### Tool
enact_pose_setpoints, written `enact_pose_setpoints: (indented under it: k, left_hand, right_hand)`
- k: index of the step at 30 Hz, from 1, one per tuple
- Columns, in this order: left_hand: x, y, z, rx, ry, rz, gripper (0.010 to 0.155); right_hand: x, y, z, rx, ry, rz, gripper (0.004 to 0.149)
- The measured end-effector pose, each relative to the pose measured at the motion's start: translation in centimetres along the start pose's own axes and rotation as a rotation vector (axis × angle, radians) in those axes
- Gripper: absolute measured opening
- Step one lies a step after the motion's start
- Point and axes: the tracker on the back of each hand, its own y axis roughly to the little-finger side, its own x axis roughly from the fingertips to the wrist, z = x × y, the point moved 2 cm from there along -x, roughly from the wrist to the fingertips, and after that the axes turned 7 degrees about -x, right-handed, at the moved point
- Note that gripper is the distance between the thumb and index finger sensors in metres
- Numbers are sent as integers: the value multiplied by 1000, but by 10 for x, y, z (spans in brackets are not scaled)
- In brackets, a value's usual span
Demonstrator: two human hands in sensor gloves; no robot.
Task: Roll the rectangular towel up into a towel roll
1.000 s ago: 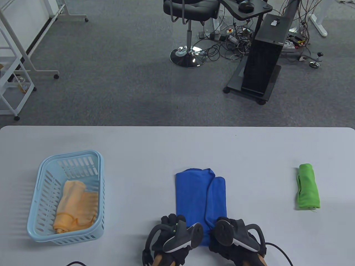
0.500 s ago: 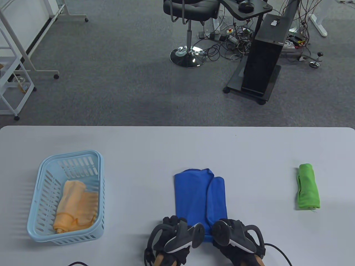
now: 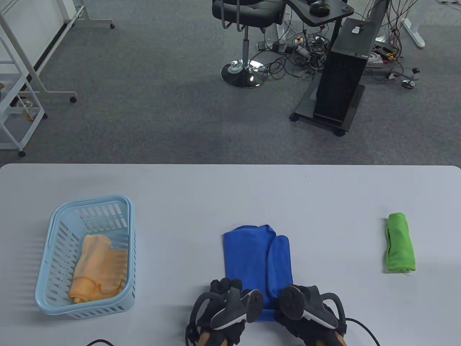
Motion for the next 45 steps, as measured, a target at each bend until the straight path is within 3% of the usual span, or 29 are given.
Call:
enact_pose_setpoints:
  k: [7,11,17,19,20,23,27,32,34,38,41,45]
  left_hand:
    - [1,0,0,-46,48,2,44]
    - [6,2,2,-1,72,24,58]
    - [0,-5,10,-91,144,26,76]
    - [-2,-5,11,-108,136,16,72]
    - [-2,-5,9,-88,79,-5,64]
    - [-3,-4,9,-67,71,-8,58]
    - [0,0,7,-39,41,-9,54]
    - [8,6,1,72,75,0,52]
    - [9,4,3,49,98,3,52]
    - [3,0,6,-21,33,-6,52]
    - [3,-2,4,-25,-15,0,51]
    - [4,-8,3,-69,-24,31,40]
  right_hand:
    - [-4,-8,-2,-2,19,25,51]
    - [-2,-6,0,14,25,10,50]
    - [-3,-11,-5,58,-22,-4,72]
    - [-3,-13,-8,113,-43,-18,74]
    - [-4,-14,-9,122,-26,-23,71]
    - [-5,-15,-7,110,27,-35,60]
    - [-4,-12,-4,78,53,-14,54]
    - [4,-4,1,0,4,6,50]
    - [4,-4,0,-9,1,6,49]
    - [0,-7,-2,36,49,-10,52]
    - [0,-11,1,-25,86,31,58]
    - [0,-19,-2,42,92,64,46]
